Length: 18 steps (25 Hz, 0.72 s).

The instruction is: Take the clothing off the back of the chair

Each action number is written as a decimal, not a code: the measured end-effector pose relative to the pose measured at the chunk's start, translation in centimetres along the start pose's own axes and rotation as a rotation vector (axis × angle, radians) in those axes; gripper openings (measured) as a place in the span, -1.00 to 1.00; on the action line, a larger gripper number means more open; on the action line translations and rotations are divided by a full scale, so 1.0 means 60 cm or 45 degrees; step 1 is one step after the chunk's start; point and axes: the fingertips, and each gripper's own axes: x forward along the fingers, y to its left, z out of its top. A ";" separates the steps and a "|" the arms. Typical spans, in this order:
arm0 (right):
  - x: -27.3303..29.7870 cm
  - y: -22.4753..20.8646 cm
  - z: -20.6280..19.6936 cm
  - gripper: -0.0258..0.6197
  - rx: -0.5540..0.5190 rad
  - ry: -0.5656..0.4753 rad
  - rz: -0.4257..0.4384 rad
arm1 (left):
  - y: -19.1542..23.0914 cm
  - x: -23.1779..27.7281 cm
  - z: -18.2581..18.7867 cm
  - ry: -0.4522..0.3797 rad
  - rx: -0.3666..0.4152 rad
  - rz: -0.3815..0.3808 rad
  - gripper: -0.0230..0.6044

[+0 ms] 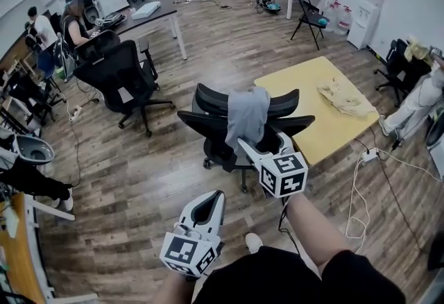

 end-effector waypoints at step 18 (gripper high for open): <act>0.004 -0.010 -0.011 -0.79 0.028 0.018 -0.084 | 0.011 -0.023 -0.011 0.032 -0.012 0.004 -0.87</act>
